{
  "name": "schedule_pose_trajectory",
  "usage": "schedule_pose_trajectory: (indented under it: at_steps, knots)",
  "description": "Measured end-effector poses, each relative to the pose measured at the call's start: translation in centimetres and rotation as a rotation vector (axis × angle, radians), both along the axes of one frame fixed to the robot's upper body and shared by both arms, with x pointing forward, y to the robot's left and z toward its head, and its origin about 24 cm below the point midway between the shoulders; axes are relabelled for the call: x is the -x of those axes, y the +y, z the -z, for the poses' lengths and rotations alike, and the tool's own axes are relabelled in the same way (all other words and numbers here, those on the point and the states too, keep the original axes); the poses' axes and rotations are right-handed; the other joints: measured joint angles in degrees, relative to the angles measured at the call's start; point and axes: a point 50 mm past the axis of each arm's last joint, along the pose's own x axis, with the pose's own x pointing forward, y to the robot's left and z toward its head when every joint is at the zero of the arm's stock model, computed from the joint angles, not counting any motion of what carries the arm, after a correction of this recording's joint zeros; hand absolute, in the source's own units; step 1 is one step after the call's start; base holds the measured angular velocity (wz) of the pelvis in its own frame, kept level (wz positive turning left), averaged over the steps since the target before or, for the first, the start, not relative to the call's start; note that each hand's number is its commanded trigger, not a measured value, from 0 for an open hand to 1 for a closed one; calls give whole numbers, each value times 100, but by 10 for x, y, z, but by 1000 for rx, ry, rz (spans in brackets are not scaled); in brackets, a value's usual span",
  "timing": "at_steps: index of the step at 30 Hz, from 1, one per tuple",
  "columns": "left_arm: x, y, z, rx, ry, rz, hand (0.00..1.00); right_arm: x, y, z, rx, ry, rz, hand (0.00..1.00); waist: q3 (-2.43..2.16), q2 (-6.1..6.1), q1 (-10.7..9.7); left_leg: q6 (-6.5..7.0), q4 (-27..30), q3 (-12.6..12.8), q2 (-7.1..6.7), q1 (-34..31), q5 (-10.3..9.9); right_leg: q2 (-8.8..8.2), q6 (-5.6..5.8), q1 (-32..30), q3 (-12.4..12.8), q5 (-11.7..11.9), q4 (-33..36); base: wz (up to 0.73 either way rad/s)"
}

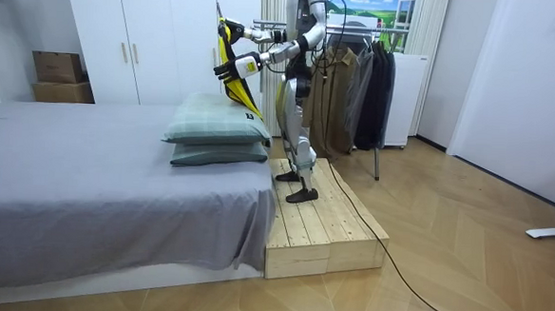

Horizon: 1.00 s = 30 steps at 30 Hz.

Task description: Hang clothes

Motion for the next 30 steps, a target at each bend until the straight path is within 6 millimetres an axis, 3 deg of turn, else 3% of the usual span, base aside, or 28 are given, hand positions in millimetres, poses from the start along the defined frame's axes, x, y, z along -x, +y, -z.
schedule_pose_trajectory:
  at_steps: [14, 30]
  knots:
    - [12, 9, 7, -50, 57, -80, 0, 0, 0, 0, 1, 2, 1, 100, -6, 109, 31, -1, -1, -72, -3, 71, -1, -1, -1, 138, -57, -2, -9, 2]
    - [23, 11, 13, -65, 95, -93, 0, 3, 2, 1, -34, -8, -32, 100, -15, 96, 51, -2, -44, -159, -7, 62, -2, -1, -5, 144, -158, -5, -1, 3]
